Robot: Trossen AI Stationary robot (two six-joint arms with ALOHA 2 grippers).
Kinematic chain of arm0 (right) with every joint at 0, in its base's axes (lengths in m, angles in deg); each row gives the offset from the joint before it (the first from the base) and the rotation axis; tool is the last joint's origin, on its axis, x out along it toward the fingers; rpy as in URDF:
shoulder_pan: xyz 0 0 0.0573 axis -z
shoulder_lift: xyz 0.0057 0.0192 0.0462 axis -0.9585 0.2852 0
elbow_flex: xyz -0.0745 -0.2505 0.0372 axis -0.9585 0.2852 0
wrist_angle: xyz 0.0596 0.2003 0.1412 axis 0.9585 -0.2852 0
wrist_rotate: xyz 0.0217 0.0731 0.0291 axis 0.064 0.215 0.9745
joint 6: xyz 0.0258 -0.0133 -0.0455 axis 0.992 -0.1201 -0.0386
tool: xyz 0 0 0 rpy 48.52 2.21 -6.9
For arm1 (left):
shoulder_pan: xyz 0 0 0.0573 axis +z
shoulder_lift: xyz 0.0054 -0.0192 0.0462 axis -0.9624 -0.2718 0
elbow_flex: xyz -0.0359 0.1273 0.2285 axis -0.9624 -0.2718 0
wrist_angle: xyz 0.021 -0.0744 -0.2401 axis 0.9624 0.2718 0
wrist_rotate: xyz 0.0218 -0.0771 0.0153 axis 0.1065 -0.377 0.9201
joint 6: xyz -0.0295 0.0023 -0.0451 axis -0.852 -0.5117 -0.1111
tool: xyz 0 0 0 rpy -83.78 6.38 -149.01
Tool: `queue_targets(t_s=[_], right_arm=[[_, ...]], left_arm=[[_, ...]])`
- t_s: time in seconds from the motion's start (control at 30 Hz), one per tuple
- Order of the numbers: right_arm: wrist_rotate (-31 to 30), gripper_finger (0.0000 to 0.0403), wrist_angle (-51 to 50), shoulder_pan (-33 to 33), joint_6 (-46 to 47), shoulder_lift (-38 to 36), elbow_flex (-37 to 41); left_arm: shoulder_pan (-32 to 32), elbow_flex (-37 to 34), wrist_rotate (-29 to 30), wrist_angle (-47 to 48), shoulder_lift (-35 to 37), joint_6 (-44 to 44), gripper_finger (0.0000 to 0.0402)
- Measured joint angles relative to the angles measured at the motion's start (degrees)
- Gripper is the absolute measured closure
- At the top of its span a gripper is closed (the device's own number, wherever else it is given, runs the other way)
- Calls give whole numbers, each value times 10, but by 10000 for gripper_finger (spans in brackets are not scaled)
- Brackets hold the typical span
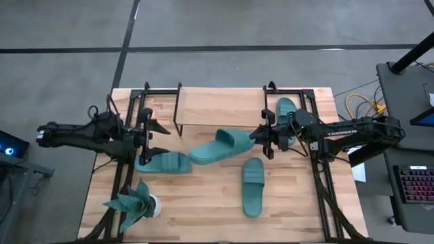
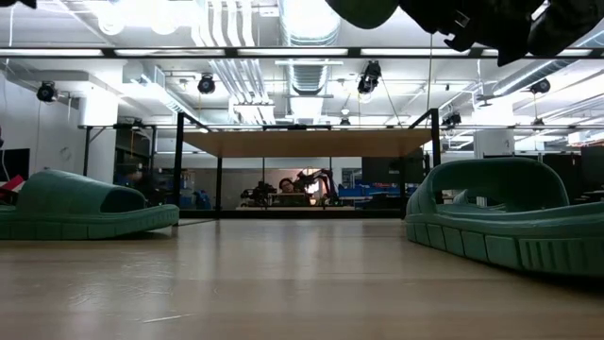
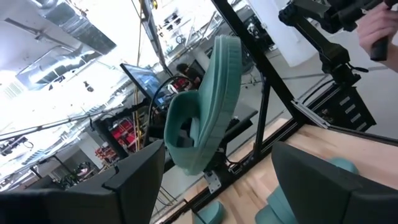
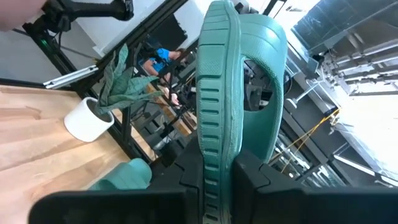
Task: Pick and place slides into the shelf
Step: Put the green slide on the shelf
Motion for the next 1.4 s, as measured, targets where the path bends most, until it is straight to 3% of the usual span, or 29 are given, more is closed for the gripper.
queue_targets(t_s=[0.43, 1.03, 1.2, 1.4], right_arm=[[-19, 372, -5, 6, 5, 0, 1], [-25, 372, -17, 8, 5, 0, 1], [-28, 372, -17, 14, 6, 0, 1], [-28, 372, -17, 15, 9, 0, 1]], left_arm=[[0, 71, 0, -44, -152, 18, 123], [0, 97, -20, -130, -232, 15, 123], [0, 97, -50, -164, -245, 13, 123], [0, 97, -54, -204, -268, 14, 164]])
